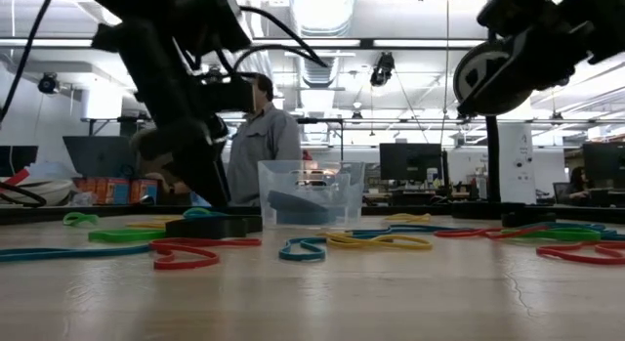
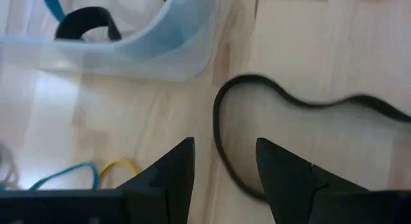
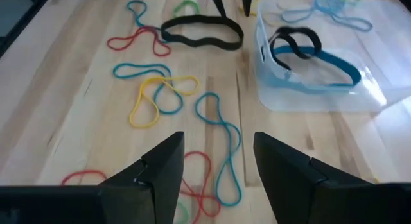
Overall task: Pick and place rubber bands into bin
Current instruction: Put the black rubber band into the transparent bin
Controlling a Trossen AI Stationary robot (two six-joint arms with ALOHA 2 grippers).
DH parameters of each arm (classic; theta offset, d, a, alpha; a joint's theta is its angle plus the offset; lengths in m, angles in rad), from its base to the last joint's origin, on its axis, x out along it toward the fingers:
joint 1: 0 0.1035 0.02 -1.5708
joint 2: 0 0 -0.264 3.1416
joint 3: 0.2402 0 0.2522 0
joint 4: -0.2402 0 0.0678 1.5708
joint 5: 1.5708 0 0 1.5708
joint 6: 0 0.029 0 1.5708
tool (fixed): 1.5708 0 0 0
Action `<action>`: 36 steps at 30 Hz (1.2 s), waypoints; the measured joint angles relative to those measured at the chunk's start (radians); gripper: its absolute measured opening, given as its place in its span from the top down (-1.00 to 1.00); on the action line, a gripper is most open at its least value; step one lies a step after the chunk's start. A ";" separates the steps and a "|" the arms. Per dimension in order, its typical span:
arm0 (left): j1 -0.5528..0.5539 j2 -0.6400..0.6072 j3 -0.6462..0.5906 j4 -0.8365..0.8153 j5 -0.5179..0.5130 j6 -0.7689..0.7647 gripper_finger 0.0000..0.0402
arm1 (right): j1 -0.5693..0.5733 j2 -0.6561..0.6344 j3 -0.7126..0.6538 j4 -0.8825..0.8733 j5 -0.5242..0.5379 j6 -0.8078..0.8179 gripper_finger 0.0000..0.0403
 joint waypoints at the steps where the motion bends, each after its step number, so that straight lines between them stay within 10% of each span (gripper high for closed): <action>1: 0.001 0.005 0.000 -0.004 0.001 0.000 0.25 | -0.001 -0.002 -0.008 0.011 0.001 0.007 0.09; 17: 0.049 0.080 0.000 0.029 0.042 0.000 0.27 | -0.001 0.019 -0.027 0.038 0.002 0.017 0.09; 36: 0.051 0.062 -0.004 0.028 0.003 0.003 0.98 | -0.001 0.025 -0.037 0.060 0.003 0.079 0.09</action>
